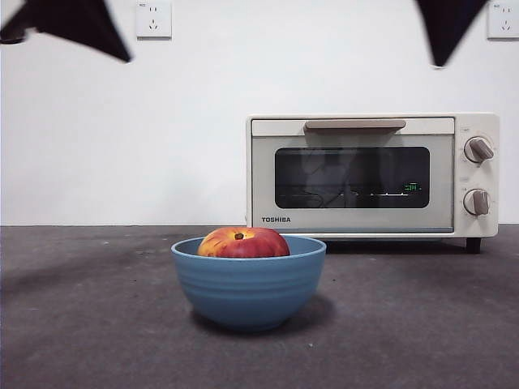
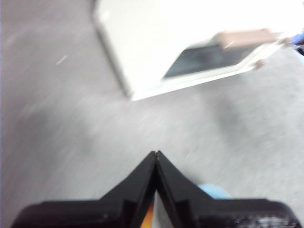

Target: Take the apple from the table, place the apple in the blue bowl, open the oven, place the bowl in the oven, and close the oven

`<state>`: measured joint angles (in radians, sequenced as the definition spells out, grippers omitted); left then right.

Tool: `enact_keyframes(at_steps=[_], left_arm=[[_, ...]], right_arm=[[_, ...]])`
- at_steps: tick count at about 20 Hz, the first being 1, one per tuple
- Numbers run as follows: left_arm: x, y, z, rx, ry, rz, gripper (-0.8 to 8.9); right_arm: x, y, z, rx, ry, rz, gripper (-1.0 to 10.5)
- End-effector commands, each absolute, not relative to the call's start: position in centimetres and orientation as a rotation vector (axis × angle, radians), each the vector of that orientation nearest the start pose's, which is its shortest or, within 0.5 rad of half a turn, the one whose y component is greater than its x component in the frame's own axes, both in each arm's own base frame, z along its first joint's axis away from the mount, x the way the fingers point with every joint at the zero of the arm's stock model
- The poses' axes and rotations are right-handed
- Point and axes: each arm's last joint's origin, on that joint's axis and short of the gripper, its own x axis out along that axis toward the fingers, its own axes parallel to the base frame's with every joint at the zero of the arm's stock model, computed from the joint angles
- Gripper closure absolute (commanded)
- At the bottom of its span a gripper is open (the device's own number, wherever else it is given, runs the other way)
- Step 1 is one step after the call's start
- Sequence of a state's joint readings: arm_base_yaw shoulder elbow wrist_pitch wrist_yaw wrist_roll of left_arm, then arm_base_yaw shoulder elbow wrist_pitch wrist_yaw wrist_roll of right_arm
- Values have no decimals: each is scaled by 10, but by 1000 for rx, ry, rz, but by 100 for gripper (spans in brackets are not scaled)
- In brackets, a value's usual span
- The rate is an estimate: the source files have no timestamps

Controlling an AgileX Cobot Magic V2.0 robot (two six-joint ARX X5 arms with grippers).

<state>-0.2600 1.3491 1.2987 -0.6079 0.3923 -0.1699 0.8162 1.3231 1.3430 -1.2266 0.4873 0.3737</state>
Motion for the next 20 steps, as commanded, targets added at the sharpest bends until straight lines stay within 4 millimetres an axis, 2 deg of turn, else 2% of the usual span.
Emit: enact_keyframes(at_steps=[1, 5, 9, 14, 18, 20], left_arm=[[291, -104, 361, -192, 704, -620, 819], [324, -146, 369, -162, 693, -705, 819], [353, -182, 373, -126, 664, -767, 819], [383, -215, 359, -82, 658, -814, 819], [400, -231, 343, -79, 637, -838, 819], [402, -235, 339, -78, 625, -847, 819]], right_arm=[[158, 141, 323, -350, 1000, 49, 954], [141, 111, 299, -199, 1038, 65, 954], [127, 91, 281, -87, 1040, 112, 954], [116, 75, 280, 66, 1024, 212, 954], [115, 77, 286, 188, 981, 375, 954], [117, 78, 286, 190, 983, 380, 954]])
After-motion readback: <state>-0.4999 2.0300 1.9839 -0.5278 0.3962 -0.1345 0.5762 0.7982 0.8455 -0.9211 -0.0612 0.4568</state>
